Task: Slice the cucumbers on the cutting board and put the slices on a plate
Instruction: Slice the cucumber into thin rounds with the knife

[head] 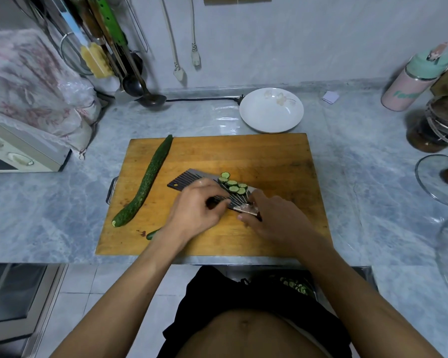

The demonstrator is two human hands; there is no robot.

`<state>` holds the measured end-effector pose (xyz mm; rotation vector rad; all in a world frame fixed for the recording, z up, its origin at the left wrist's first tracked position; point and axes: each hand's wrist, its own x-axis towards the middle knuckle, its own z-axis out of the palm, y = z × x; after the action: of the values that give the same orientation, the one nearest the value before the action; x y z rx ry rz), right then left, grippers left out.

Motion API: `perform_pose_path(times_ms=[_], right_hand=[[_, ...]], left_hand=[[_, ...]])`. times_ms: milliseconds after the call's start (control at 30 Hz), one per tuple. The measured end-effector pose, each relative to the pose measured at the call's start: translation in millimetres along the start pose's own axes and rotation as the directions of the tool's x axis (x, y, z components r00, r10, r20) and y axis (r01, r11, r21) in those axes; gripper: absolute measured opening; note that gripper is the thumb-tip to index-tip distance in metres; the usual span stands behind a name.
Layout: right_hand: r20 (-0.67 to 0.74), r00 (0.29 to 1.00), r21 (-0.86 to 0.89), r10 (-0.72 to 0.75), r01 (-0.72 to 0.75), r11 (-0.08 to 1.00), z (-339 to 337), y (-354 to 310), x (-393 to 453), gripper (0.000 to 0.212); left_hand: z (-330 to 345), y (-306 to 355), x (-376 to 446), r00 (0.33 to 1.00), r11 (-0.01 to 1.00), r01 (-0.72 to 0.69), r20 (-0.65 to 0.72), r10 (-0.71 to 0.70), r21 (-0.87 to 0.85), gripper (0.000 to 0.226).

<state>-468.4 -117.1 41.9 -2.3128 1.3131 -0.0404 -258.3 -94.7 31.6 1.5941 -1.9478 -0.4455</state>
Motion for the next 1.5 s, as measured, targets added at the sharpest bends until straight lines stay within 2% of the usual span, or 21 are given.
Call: perform_pose_path(times_ms=[100,167,267,367,467,567,700,733,833,967,1033,1133,1267,1333,1433,1500], right_hand=[[0.027,1.0,-0.061,-0.01,0.012,0.998,4,-5,-6,0.05],[0.044,0.999,-0.053,-0.004,0.006,0.999,7,-7,-10,0.05],[0.05,0.999,-0.031,-0.003,0.004,1.0,12,-8,-15,0.047],[0.035,0.999,-0.015,-0.001,0.001,1.0,17,-7,-20,0.046],[0.022,1.0,-0.014,0.014,-0.014,1.0,18,-4,-24,0.046],[0.015,1.0,-0.008,0.018,-0.018,1.0,13,-4,-25,0.044],[0.018,1.0,-0.011,-0.003,0.004,1.0,10,-9,-27,0.043],[0.023,1.0,-0.008,-0.005,0.005,1.0,9,-10,-28,0.044],[0.028,1.0,-0.002,0.008,-0.008,1.0,11,-9,-31,0.043],[0.0,0.997,0.049,0.079,-0.079,0.996,17,-1,-32,0.04],[-0.01,0.993,0.142,0.122,-0.119,0.983,20,4,-33,0.036],[-0.037,0.985,0.336,0.167,-0.145,0.931,27,8,-33,0.032],[-0.046,0.989,0.532,0.14,-0.094,0.842,34,5,-28,0.028],[-0.057,0.99,0.596,0.132,-0.072,0.8,34,-2,-24,0.026],[0.03,0.99,0.766,0.136,-0.11,0.634,31,-15,-19,0.028],[0.075,0.987,0.815,0.141,-0.143,0.562,29,-20,-16,0.034]], left_hand=[[10,-4,18,0.974,0.993,0.111,0.192,-0.117,0.038,0.023],[16,-9,31,0.947,0.985,0.164,0.269,-0.173,0.054,0.02],[25,-21,45,0.926,0.973,0.196,0.303,-0.223,0.119,0.013],[31,-29,48,0.938,0.964,0.232,0.233,-0.258,0.132,0.015],[29,-24,44,0.963,0.986,0.168,0.21,-0.166,0.01,0.01],[26,-13,41,0.942,0.994,0.082,0.331,-0.054,-0.071,0.01],[33,-19,57,0.937,0.994,0.112,0.335,-0.103,-0.009,0.007],[34,-24,61,0.939,0.992,0.123,0.321,-0.125,0.026,0.006],[28,-37,66,0.953,0.982,0.17,0.239,-0.184,0.079,0.019],[9,-33,52,0.98,0.982,0.183,0.081,-0.18,-0.041,0.02],[0,-26,34,0.983,0.976,0.163,-0.059,-0.173,-0.142,0.023],[-8,-15,4,0.933,0.963,0.128,-0.301,-0.198,-0.238,0.022],[-2,-14,-24,0.862,0.961,0.131,-0.451,-0.232,-0.245,0.014],[6,-26,-33,0.869,0.953,0.208,-0.405,-0.284,-0.223,0.015],[21,-48,-44,0.914,0.932,0.358,-0.181,-0.363,-0.06,0.024],[28,-57,-47,0.918,0.918,0.395,-0.069,-0.391,0.046,0.038]])
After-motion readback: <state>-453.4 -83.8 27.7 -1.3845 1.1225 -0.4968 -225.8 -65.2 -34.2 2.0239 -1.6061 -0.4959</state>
